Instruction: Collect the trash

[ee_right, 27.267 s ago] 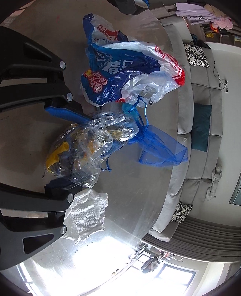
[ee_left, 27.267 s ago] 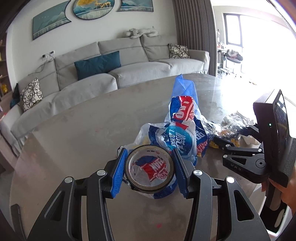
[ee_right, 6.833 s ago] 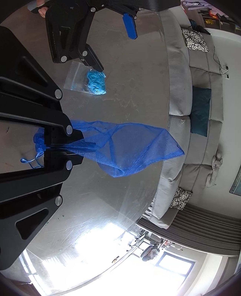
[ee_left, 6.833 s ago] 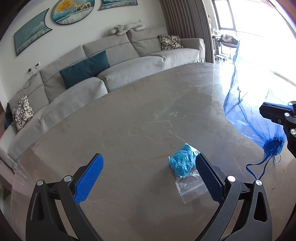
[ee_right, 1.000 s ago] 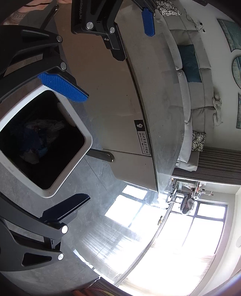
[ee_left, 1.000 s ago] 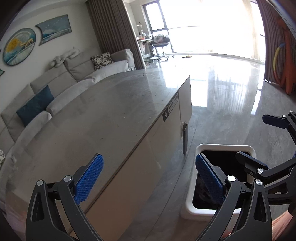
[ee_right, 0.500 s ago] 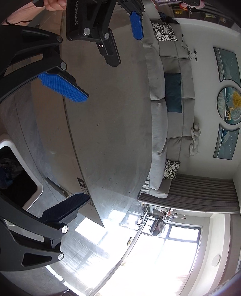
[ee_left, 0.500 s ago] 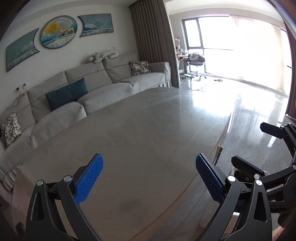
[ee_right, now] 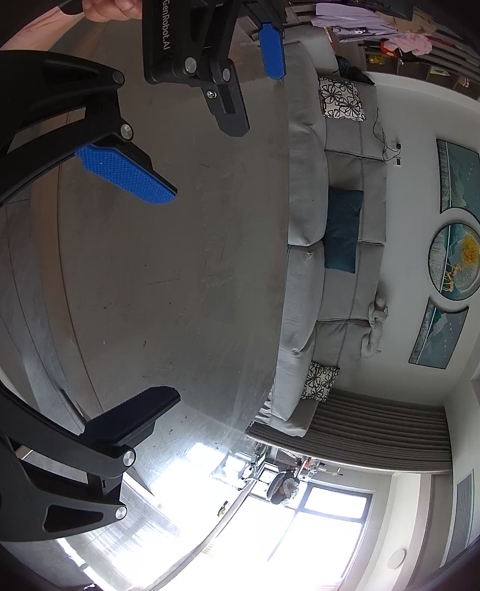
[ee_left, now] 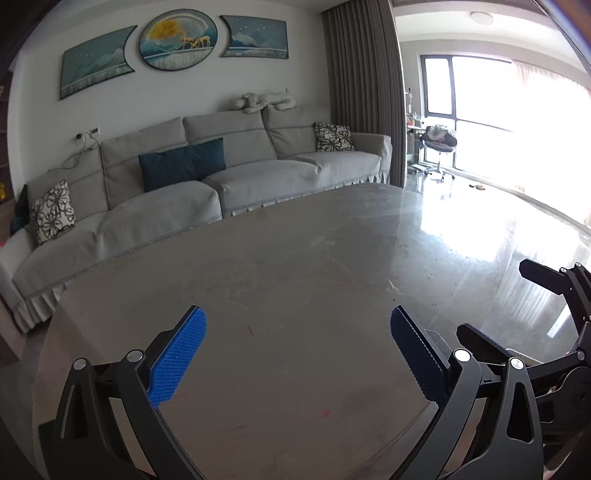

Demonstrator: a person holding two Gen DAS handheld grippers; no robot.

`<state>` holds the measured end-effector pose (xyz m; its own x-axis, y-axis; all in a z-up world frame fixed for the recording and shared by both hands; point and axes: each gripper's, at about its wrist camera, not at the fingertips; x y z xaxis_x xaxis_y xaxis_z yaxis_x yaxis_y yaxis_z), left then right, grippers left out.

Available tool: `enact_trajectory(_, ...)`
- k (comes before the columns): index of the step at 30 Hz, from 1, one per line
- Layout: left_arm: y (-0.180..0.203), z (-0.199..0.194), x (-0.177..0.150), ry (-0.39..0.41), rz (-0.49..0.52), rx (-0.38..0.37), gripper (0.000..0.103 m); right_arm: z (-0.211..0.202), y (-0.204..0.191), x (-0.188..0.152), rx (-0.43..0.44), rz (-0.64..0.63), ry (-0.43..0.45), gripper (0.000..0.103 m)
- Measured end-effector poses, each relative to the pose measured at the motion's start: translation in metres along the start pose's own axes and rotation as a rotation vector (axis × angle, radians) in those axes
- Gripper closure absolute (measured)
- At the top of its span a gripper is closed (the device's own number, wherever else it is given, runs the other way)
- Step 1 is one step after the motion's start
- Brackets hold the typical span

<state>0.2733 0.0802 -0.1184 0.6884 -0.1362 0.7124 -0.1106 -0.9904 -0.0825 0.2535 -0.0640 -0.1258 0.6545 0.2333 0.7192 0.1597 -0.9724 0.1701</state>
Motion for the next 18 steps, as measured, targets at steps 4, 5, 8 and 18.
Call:
enact_trajectory(4,-0.013,0.004,-0.002,-0.019,-0.007,-0.002,0.004,0.005,-0.013,0.005,0.010,-0.012,-0.003,0.005)
enact_trajectory(5,-0.015,0.005,-0.002,-0.023,-0.005,-0.001,0.004,0.006,-0.015,0.006,0.012,-0.014,-0.004,0.005)
enact_trajectory(8,-0.021,0.005,-0.005,-0.020,-0.002,0.005,0.004,0.005,-0.025,0.007,0.009,-0.025,0.001,0.005)
enact_trajectory(18,-0.030,-0.004,-0.006,0.019,-0.007,-0.007,0.004,0.000,-0.034,0.012,0.005,-0.026,0.015,0.005)
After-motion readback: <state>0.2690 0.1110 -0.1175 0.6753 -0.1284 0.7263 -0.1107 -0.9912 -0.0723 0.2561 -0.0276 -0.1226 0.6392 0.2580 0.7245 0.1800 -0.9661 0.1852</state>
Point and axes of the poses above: each gripper's, at about its wrist camera, not at the fingertips, and z roughly the way its jaws point, y to its right, x to its top, and after that the axes turned 15 degrees about -y, right-handed
